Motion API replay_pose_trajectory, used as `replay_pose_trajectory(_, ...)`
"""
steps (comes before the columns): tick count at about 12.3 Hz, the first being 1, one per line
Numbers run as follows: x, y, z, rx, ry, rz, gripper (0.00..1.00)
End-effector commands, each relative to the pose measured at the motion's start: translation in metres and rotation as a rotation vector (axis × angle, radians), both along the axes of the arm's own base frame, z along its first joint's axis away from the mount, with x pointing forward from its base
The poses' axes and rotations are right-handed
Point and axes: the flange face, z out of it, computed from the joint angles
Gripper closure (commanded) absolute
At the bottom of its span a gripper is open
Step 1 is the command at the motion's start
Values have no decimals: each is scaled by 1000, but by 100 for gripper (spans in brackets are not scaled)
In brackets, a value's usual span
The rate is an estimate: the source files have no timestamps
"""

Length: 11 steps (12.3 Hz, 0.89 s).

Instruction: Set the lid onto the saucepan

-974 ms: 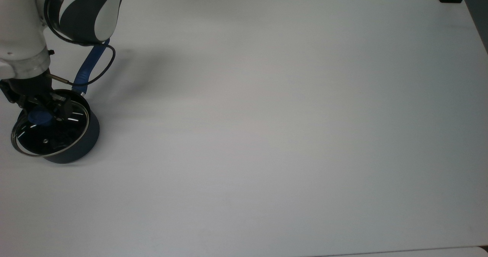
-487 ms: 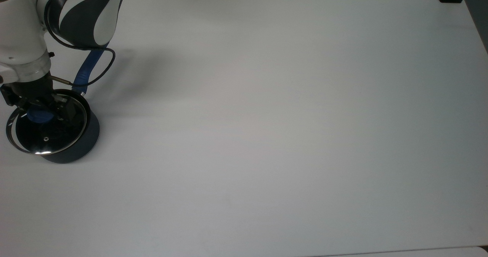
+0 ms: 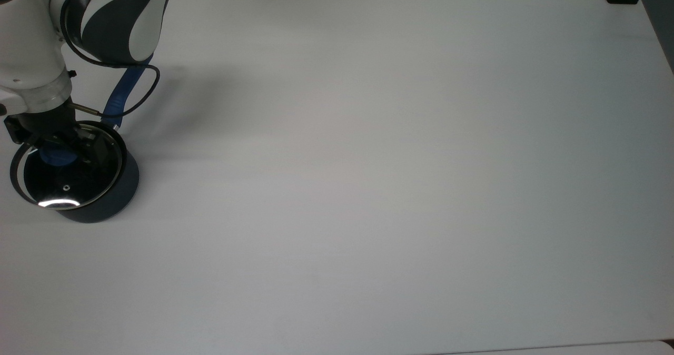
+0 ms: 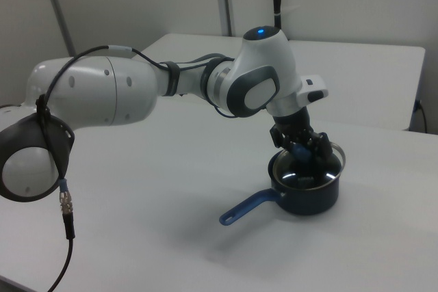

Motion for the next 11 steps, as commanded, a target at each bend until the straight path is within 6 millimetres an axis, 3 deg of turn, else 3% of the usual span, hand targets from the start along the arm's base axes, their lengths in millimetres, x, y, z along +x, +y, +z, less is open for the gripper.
replay_pose_trajectory(1,-13,6,0,65,50,-22,58)
replay_pose_trajectory(11,-18,8,2,161,55,-125,62)
